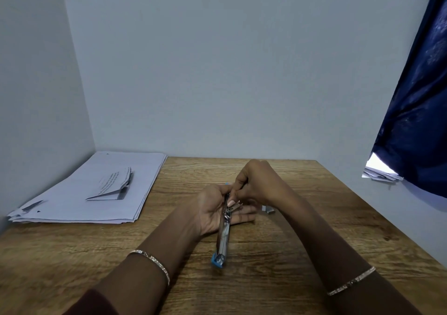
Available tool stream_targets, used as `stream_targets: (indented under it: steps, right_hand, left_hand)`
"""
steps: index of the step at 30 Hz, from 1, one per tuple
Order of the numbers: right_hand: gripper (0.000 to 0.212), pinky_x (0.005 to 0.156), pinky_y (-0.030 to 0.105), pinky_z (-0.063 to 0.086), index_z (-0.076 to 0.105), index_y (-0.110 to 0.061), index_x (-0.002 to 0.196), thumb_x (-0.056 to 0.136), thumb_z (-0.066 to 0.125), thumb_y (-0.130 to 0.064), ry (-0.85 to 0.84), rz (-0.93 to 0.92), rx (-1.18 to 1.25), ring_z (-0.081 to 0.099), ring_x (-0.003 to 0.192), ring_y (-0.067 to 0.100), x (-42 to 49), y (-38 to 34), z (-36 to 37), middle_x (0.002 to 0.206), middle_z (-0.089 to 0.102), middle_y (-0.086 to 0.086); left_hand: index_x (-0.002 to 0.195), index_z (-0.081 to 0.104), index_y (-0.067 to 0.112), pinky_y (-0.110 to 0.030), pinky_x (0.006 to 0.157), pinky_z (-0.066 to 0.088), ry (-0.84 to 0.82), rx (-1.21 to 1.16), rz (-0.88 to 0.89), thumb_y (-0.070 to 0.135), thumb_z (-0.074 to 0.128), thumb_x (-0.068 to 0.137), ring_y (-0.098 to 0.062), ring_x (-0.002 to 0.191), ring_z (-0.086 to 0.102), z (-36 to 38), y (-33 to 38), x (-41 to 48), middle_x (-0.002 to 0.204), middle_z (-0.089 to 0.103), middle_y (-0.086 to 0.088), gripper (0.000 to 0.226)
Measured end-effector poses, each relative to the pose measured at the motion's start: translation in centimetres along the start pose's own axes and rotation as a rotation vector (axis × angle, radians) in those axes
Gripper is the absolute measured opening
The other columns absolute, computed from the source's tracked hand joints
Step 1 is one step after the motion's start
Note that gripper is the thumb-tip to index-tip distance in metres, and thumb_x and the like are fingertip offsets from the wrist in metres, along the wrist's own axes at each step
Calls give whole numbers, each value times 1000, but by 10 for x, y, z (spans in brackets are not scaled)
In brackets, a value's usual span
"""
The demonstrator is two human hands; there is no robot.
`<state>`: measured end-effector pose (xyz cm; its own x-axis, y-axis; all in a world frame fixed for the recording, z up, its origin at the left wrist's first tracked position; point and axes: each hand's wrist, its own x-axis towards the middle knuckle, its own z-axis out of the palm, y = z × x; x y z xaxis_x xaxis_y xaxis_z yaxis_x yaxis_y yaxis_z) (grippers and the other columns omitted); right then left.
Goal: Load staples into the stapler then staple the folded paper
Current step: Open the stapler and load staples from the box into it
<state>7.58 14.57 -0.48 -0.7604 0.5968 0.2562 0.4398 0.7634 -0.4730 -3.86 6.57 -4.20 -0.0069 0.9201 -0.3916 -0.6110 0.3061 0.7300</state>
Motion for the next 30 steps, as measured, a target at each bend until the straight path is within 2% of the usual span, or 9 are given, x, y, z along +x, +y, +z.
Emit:
stream_targets:
  steps: [5,8,11,15,17,20,22,25,30]
  right_hand:
    - [9,58,19,52,82,-17,71,72,88,-11,65,39,253,68,59,0,-4,8,-5,66,78,-3]
    - [12,60,22,57,81,-16,75,79,86,-26,263,2,420,74,65,6,-5,11,-11,69,78,-4]
    - [29,64,19,52,80,-24,74,90,70,-47,387,-86,383,72,72,3,-9,11,-12,77,79,-11]
    - [63,66,18,57,76,-7,85,90,51,-65,221,-109,471,75,75,6,-15,8,0,80,78,-13]
    - [70,65,16,54,73,-9,83,92,43,-71,198,-123,439,74,72,4,-15,7,5,77,76,-17]
    - [51,70,22,48,69,-41,69,95,35,-69,258,-170,345,66,76,6,-16,5,8,76,74,-12]
    - [50,74,28,42,67,-53,68,95,29,-70,301,-213,258,57,81,9,-16,4,9,74,67,-12]
    - [73,75,27,40,80,-32,82,97,21,-72,298,-296,183,50,83,10,-16,7,12,74,56,-9]
    - [78,75,35,42,79,-22,92,102,15,-65,329,-342,-45,48,82,13,-17,10,10,76,55,-8]
  left_hand:
    - [113,59,-17,-60,111,37,-84,-191,33,25,33,109,-47,106,65,-1,8,-1,98,71,-37,49]
    - [118,57,-16,-60,103,45,-118,-246,60,26,34,109,-48,98,69,0,13,-3,105,68,-41,49]
    - [129,54,-14,-58,107,40,-115,-301,74,30,33,109,-49,109,63,-2,16,-4,114,64,-42,53]
    - [101,70,-20,-57,107,41,-125,-344,67,34,33,108,-48,104,67,-5,17,-3,113,68,-39,66]
    - [93,70,-21,-58,100,44,-116,-348,68,35,34,108,-48,90,73,-5,16,-3,106,71,-36,68]
    - [106,65,-17,-58,101,45,-122,-343,75,34,34,108,-46,89,74,-4,17,-6,103,74,-31,60]
    - [103,67,-17,-58,97,48,-122,-326,83,34,34,108,-45,89,75,-4,17,-8,102,74,-31,61]
    - [86,74,-17,-58,87,56,-127,-287,96,33,35,108,-43,80,76,-2,16,-9,93,75,-31,67]
    - [101,68,-15,-62,75,57,-164,-280,96,30,35,109,-42,82,76,0,14,-11,96,73,-33,56]
